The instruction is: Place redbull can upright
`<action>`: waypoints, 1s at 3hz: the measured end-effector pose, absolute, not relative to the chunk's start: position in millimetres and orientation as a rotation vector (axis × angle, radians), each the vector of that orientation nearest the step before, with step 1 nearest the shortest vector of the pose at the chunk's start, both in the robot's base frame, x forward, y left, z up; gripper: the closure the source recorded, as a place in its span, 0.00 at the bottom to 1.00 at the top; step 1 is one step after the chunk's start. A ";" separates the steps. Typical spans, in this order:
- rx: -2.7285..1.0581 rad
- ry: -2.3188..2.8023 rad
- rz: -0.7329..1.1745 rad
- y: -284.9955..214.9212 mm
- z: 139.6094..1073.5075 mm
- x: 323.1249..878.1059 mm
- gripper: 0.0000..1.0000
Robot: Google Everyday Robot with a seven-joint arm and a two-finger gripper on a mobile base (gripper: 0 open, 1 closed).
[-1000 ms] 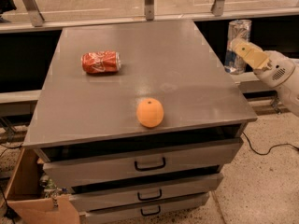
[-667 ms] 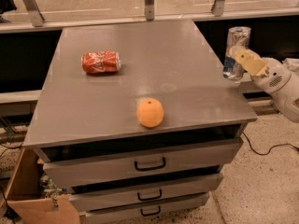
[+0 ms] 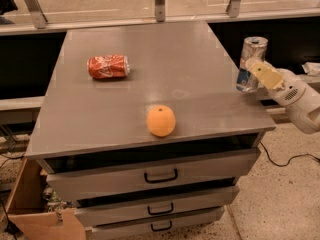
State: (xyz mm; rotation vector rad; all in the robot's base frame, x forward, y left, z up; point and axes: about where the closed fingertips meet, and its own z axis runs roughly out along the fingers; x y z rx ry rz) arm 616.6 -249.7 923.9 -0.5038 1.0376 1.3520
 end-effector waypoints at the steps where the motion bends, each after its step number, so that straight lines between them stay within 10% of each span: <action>1: -0.545 1.003 1.385 -243.5 919.4 608.0 0.82; 3: -0.597 0.981 1.413 -245.4 895.8 592.8 0.36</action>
Offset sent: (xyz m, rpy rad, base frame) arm -0.0296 0.0099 -0.0371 0.0041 -0.0665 0.1083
